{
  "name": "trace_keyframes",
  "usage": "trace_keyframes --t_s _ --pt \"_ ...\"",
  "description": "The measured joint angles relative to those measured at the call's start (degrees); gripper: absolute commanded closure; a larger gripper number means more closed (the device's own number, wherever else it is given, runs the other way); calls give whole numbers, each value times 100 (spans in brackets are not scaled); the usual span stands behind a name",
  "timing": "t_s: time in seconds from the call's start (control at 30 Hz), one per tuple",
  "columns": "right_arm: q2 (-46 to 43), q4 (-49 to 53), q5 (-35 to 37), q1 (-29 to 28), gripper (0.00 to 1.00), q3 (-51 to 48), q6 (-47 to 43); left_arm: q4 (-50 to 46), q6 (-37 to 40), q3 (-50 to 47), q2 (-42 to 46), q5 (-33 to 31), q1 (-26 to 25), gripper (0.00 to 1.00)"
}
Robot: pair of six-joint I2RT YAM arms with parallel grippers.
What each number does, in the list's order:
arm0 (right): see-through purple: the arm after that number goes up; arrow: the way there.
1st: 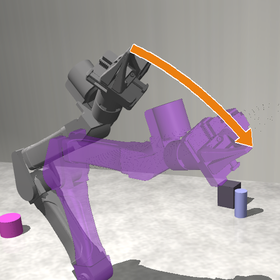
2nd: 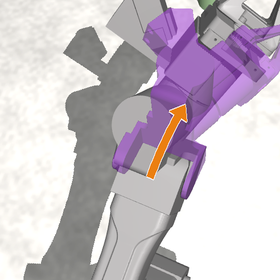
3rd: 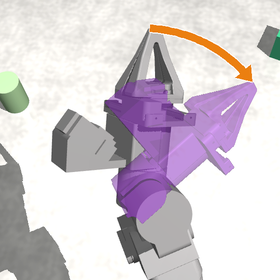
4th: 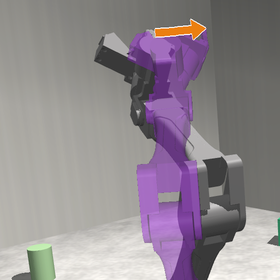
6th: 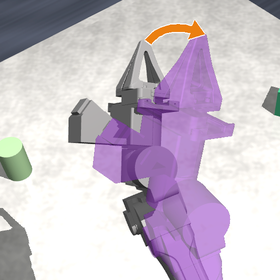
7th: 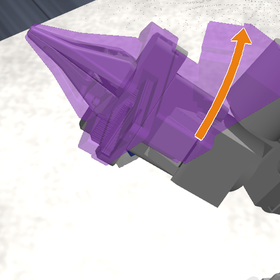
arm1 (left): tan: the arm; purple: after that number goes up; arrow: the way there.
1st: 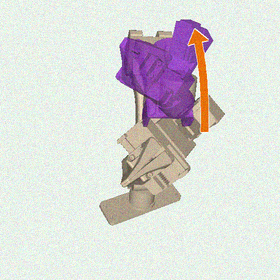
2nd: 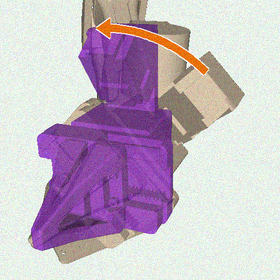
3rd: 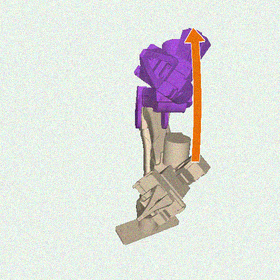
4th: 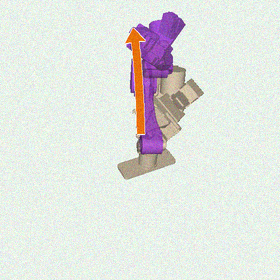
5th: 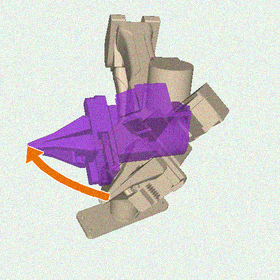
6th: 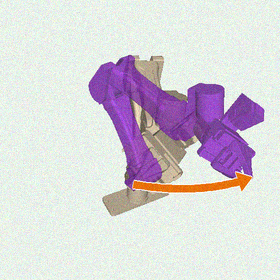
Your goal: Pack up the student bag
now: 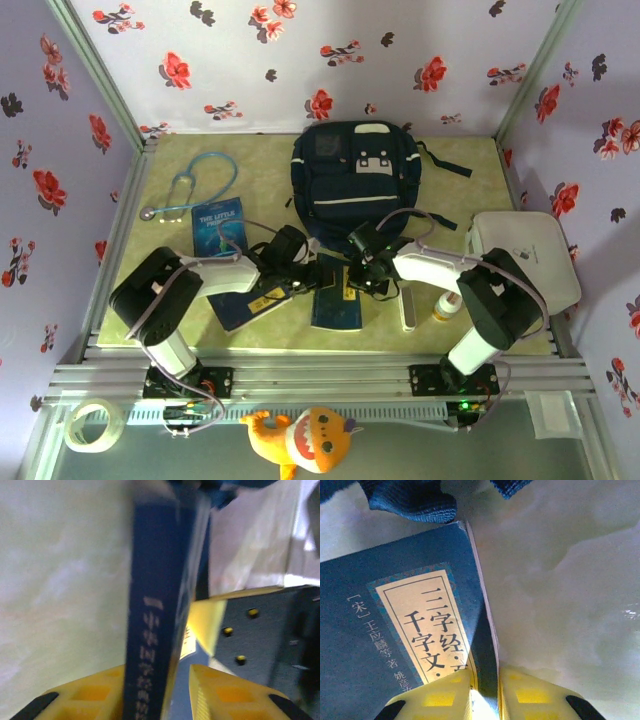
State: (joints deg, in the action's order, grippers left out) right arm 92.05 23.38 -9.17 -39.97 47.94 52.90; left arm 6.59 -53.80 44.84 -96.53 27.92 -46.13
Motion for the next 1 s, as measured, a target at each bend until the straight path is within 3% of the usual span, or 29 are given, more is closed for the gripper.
trace_keyframes --t_s 0.3,0.47,0.57,0.8,1.0 --pt "-20 -11 48 -4 78 0 0 -352 236 22 111 13 0 76" --pt "-50 -98 129 -11 71 -7 -7 -487 337 13 562 -133 28 90" --pt "-149 -151 177 -15 61 -28 -44 -531 380 -17 741 -197 68 100" --pt "-966 -168 398 -15 31 -151 -227 -994 579 -42 1399 -247 295 100" --pt "-1617 -269 446 90 16 76 -361 -2105 752 533 2057 -553 817 100"
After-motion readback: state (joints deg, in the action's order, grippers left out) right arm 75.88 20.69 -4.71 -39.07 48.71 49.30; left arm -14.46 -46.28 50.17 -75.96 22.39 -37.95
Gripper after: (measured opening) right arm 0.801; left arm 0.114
